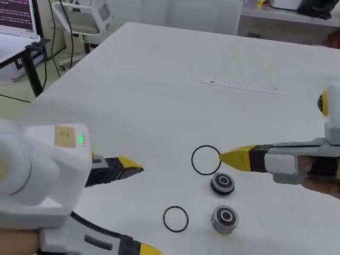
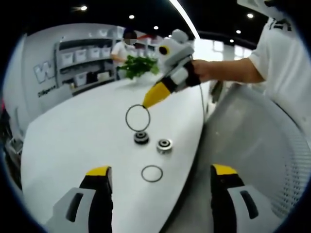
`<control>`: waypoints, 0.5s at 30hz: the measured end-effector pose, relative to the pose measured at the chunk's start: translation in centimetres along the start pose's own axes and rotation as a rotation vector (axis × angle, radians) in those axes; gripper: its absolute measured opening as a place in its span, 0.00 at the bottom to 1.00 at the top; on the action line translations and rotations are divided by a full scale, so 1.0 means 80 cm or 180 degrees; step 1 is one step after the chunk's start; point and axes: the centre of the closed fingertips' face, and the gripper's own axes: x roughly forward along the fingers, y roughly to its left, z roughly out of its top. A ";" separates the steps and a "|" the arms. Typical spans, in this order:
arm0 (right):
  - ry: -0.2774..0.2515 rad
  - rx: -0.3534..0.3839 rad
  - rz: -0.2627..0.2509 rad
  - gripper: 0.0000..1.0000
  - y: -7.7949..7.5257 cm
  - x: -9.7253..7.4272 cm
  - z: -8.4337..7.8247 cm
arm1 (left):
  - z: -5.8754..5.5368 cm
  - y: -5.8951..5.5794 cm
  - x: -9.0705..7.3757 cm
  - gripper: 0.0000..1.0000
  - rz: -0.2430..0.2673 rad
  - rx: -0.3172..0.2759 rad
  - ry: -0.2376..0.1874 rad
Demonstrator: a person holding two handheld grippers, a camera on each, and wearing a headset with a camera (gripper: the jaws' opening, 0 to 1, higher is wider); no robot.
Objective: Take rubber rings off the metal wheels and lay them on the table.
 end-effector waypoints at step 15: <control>0.0497 0.0422 0.0075 0.00 -0.014 0.044 -0.081 | 0.006 0.006 -0.003 0.81 0.0064 -0.0150 -0.0122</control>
